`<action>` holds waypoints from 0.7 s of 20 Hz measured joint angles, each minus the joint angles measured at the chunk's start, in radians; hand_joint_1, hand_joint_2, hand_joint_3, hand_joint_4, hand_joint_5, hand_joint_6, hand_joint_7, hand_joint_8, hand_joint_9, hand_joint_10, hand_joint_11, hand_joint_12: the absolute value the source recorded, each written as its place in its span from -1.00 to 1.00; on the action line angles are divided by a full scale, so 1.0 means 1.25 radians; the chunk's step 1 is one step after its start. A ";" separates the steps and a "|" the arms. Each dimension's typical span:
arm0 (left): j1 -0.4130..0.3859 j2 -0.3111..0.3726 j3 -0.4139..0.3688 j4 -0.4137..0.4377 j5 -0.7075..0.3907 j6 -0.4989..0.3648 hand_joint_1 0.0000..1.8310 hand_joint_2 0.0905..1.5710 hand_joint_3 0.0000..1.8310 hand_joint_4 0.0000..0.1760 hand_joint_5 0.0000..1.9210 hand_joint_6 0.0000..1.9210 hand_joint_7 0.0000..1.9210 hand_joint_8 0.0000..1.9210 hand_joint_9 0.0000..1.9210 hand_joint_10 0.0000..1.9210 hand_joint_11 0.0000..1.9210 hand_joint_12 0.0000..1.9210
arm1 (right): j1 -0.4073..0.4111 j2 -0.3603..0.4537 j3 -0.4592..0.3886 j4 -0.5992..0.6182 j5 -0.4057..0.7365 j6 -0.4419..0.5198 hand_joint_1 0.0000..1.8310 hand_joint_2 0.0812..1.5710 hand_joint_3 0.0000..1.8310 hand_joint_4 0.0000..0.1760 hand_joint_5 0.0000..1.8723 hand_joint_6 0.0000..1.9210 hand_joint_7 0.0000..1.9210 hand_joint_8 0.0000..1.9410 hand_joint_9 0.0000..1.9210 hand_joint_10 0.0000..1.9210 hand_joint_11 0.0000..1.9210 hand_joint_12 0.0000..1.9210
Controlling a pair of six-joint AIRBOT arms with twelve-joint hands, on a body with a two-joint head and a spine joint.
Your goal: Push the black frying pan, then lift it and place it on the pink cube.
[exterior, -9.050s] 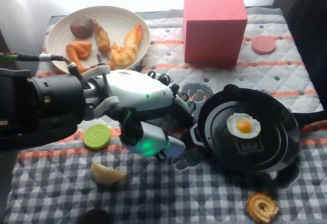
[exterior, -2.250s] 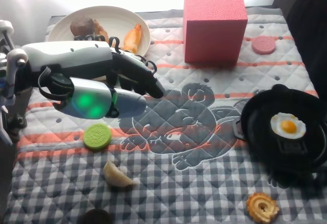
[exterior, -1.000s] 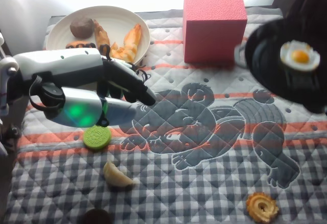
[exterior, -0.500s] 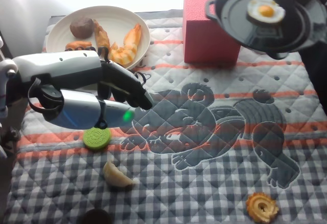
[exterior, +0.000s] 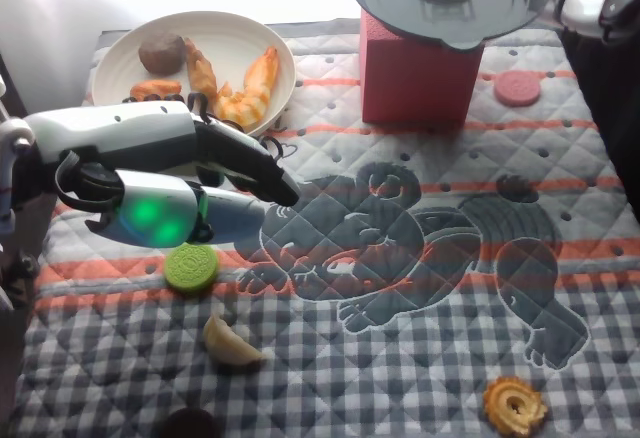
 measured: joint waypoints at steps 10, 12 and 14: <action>0.000 -0.012 0.013 0.001 -0.012 0.000 -0.51 0.77 -1.00 -1.00 -0.29 -0.89 -0.30 -0.78 -0.68 0.05 -0.87 0.69 | 0.025 -0.089 0.106 0.005 -0.126 -0.023 0.59 0.55 -1.00 -1.00 0.39 1.00 0.52 1.00 0.62 1.00 0.66 1.00; 0.000 -0.015 0.015 -0.002 -0.012 0.000 -0.49 0.77 -1.00 -1.00 -0.30 -0.90 -0.32 -0.76 -0.70 0.12 -0.85 0.72 | 0.025 -0.095 0.120 0.006 -0.130 -0.023 0.56 0.56 -1.00 -0.48 0.35 1.00 0.52 1.00 0.63 1.00 0.66 1.00; 0.005 -0.015 0.015 -0.002 -0.014 0.000 -0.46 0.77 -1.00 -1.00 -0.28 -0.90 -0.30 -0.74 -0.68 0.14 -0.82 0.71 | 0.025 -0.094 0.123 0.010 -0.133 -0.024 0.58 0.56 -1.00 0.94 0.31 1.00 0.50 1.00 0.63 1.00 0.67 1.00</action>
